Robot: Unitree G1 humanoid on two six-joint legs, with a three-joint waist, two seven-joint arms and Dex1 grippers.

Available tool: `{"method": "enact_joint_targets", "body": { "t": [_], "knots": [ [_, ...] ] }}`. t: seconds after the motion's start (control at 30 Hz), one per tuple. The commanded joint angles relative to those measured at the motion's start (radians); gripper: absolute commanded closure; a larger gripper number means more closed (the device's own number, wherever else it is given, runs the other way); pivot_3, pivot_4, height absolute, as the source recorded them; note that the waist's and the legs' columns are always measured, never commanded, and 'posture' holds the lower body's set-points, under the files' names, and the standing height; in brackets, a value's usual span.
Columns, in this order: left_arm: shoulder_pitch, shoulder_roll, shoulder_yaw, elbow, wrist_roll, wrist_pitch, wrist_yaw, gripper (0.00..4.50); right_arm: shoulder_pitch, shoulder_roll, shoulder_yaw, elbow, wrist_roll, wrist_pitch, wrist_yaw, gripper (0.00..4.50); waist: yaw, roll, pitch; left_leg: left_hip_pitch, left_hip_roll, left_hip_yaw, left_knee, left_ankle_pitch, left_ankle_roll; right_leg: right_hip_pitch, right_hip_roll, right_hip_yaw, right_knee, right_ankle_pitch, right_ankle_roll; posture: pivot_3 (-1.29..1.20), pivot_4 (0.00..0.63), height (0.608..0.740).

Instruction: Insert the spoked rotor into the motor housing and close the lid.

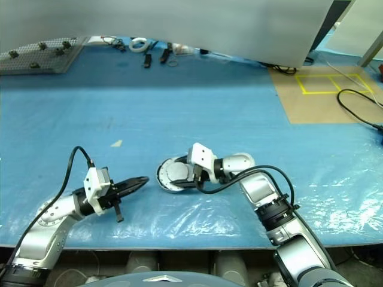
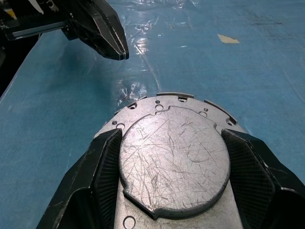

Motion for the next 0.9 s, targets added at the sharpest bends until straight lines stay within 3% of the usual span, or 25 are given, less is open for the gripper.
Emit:
{"method": "enact_joint_targets", "body": {
  "t": [0.03, 0.63, 0.9],
  "knots": [
    [-0.006, -0.005, 0.001, -0.013, -0.003, -0.019, 0.003, 4.50, -0.007, 0.005, 0.007, 0.017, -0.018, -0.006, -0.015, 1.52, 0.000, 0.000, 0.000, 0.000, 0.000, 0.000, 0.000, 0.000, 0.000, 0.000, 0.000, 0.000, 0.000, 0.000, 0.000, 0.00, 0.150, 0.740],
    [-0.006, -0.013, 0.007, -0.006, 0.002, -0.022, 0.014, 4.50, -0.091, 0.084, -0.042, 0.017, 0.046, 0.109, -0.055, 1.52, -0.001, 0.000, 0.000, 0.000, 0.000, 0.000, -0.001, 0.000, 0.000, 0.000, 0.000, 0.000, 0.000, 0.000, 0.000, 0.00, 0.150, 0.740],
    [0.032, 0.039, 0.041, -0.015, -0.018, -0.015, -0.024, 4.50, -0.097, 0.099, -0.033, 0.020, 0.035, 0.128, -0.079, 1.52, -0.003, 0.000, 0.000, 0.000, 0.000, 0.000, -0.001, 0.000, 0.000, -0.001, 0.000, 0.000, 0.000, 0.000, 0.000, 0.00, 0.150, 0.740]
  ]
}}
